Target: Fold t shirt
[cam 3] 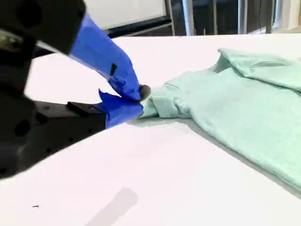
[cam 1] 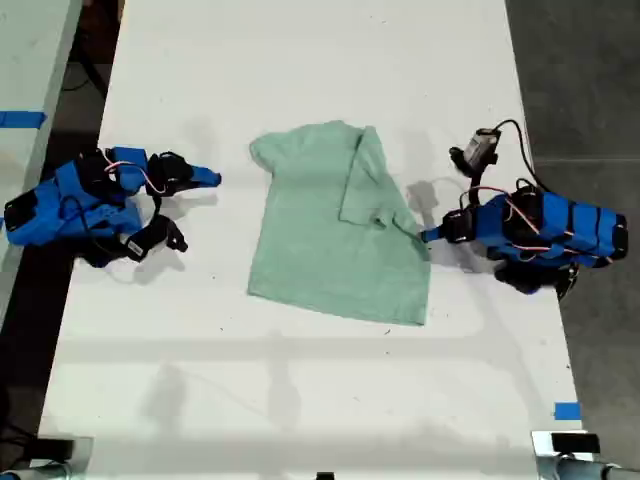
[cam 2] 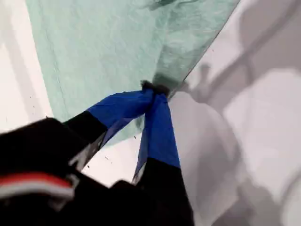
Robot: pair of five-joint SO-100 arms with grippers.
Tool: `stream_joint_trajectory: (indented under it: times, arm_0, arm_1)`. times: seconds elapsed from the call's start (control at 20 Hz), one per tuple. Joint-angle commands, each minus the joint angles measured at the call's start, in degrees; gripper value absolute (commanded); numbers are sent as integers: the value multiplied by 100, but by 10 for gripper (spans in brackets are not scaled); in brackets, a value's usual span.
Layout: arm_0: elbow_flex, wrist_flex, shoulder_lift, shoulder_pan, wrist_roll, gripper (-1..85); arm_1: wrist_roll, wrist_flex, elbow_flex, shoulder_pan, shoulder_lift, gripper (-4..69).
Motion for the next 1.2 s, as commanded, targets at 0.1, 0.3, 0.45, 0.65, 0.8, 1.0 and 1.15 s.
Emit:
stream_joint_trajectory:
  times: [0.1,0.3,0.45,0.65,0.8,1.0,1.15]
  arm_0:
    - [-2654,35,-3243,-1292,308,-3]
    - [-5897,360,-6495,-1529,1354,7]
    - [-7743,615,-8947,-1415,1837,142]
    - [-8253,237,-11197,-1626,2021,241]
    - [-8745,79,-12217,-1468,2408,216]
    - [-9668,932,-13570,-1503,1934,-3]
    - [-9606,1644,-13597,-1459,1283,-3]
  arm_1:
    - [624,18,325,53,18,-7]
    - [650,18,325,-18,18,-7]
    - [642,18,334,9,18,-7]
    - [633,18,334,-35,18,-8]
    - [598,18,334,-26,18,-8]
    - [615,9,334,-35,18,-8]
    - [598,9,334,-35,18,-8]
